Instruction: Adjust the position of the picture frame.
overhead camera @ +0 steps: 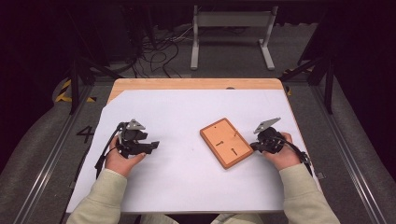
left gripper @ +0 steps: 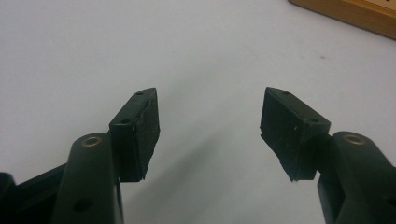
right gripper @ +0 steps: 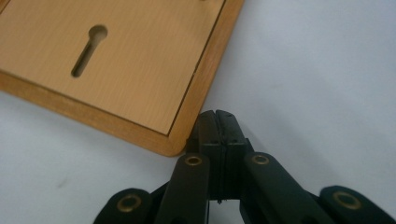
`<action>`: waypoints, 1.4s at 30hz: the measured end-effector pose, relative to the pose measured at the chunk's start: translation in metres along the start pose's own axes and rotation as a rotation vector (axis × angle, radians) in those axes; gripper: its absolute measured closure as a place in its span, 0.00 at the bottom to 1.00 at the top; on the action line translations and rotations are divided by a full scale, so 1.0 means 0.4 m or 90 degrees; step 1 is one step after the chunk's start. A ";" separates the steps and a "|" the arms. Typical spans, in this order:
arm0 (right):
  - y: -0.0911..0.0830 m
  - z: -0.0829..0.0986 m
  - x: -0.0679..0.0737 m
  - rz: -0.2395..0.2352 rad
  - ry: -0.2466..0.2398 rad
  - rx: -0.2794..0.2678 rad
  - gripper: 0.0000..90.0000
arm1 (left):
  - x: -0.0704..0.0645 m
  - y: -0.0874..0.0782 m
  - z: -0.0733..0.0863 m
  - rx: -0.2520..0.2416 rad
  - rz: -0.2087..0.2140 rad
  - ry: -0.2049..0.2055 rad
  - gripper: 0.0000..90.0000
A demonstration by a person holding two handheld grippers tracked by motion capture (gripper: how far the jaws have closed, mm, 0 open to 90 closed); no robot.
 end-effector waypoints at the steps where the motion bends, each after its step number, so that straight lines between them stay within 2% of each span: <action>1: -0.001 -0.003 0.013 -0.001 -0.011 0.012 1.00 | 0.001 0.000 0.000 -0.001 -0.001 0.001 0.42; 9: 0.006 -0.020 0.064 -0.030 -0.049 0.028 1.00 | -0.002 0.006 -0.001 0.003 0.004 -0.004 0.42; 14: 0.018 -0.042 0.105 -0.049 -0.085 0.032 1.00 | -0.003 0.011 0.000 0.005 0.004 0.000 0.41; 17: 0.024 -0.051 0.119 -0.055 -0.096 0.032 1.00 | -0.001 0.014 0.000 0.006 -0.001 0.005 0.41; 30: 0.069 -0.125 0.208 -0.093 -0.160 0.017 1.00 | 0.002 0.018 0.019 0.012 -0.002 -0.011 0.44; 38: 0.080 -0.151 0.222 -0.110 -0.170 0.004 1.00 | 0.008 0.014 0.032 0.013 -0.002 -0.025 0.44; 42: 0.041 -0.164 0.184 -0.103 -0.150 -0.028 1.00 | 0.007 0.012 0.038 0.012 -0.003 -0.024 0.44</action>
Point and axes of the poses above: each handheld gripper's, and its own axes: y roughly forward along the jaws, z roughly out of its underside, x roughly to its left, the point moved 6 cm from there along y, roughly forward along the jaws, and after that the axes turned 1 degree about -z, right-handed, at the moved point
